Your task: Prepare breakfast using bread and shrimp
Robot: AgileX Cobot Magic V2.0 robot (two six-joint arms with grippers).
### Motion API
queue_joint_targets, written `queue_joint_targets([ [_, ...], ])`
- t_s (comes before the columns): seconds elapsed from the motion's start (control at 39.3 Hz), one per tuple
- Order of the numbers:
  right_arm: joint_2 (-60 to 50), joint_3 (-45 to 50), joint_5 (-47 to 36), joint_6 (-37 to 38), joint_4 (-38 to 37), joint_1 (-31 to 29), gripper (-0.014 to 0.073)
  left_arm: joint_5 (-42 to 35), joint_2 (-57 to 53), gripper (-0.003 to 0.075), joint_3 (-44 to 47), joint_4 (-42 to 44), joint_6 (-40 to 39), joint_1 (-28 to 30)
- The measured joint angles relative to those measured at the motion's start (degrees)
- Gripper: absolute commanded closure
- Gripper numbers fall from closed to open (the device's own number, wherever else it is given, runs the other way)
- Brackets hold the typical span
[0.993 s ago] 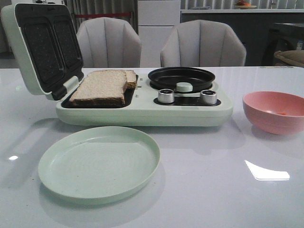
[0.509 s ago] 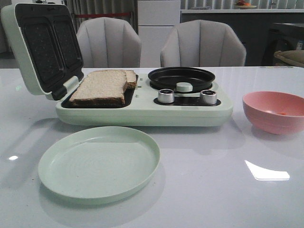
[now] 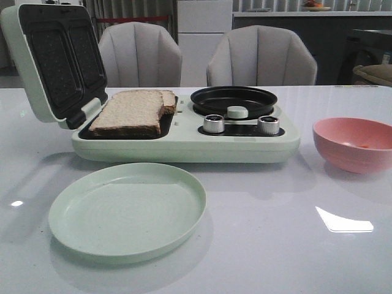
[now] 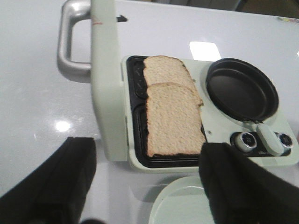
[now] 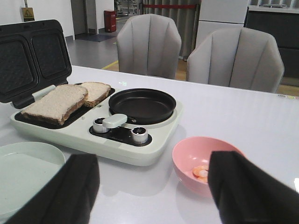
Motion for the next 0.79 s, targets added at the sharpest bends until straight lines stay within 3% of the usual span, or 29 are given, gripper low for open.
queue_joint_targets([
  [0.23, 0.0, 0.0, 0.0, 0.0, 0.0, 0.0, 0.0015, 4.7, 8.3, 0.019, -9.3, -9.2, 6.2, 10.2],
  [0.51, 0.0, 0.0, 0.0, 0.0, 0.0, 0.0, 0.0015, 14.2, 19.6, 0.019, -13.9, -42.1, 25.5, 25.0],
  [0.64, 0.0, 0.0, 0.0, 0.0, 0.0, 0.0, 0.0015, 15.8, 23.7, 0.019, -14.0, -51.6, 30.7, 27.2],
  [0.79, 0.0, 0.0, 0.0, 0.0, 0.0, 0.0, 0.0015, 17.1, 28.1, 0.019, -14.0, -55.5, 33.6, 27.3],
])
